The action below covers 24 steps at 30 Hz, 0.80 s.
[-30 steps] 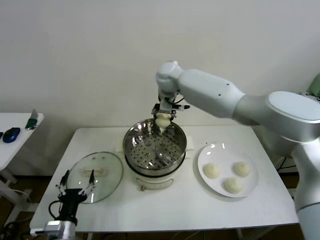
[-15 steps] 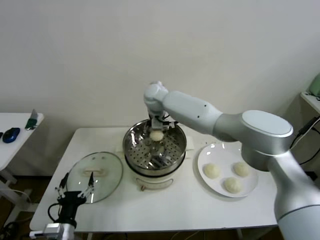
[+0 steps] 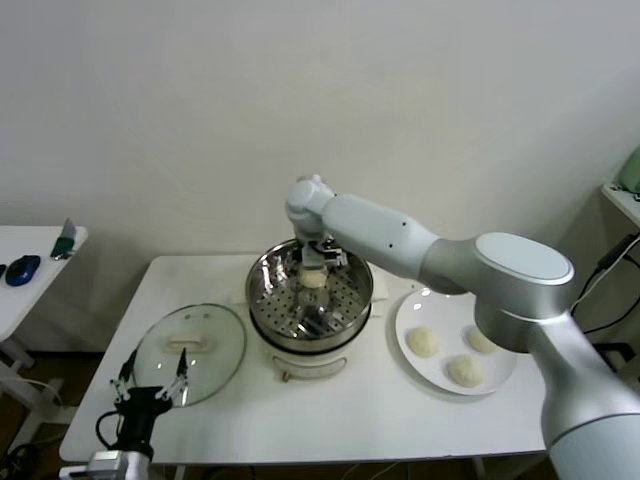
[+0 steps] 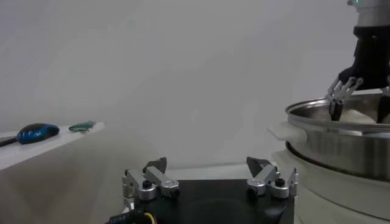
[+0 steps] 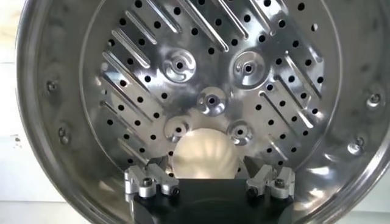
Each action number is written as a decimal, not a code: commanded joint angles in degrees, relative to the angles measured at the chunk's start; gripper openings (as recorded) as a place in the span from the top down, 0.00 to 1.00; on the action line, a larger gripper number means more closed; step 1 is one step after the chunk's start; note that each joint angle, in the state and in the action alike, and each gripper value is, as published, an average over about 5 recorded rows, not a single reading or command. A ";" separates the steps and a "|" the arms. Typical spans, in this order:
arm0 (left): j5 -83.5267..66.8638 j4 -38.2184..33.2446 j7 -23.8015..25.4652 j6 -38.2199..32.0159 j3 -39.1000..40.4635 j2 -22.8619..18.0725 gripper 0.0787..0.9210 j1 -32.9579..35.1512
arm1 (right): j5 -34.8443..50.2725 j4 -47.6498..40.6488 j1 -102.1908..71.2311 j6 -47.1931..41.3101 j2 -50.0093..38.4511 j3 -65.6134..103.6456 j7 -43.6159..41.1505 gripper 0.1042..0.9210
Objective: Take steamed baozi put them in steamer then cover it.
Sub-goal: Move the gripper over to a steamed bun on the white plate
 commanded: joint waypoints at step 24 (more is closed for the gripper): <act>-1.42 -3.45 0.43 1.54 1.60 0.55 0.12 -0.08 | 65.80 31.16 13.43 -60.93 -50.56 -24.36 5.94 0.12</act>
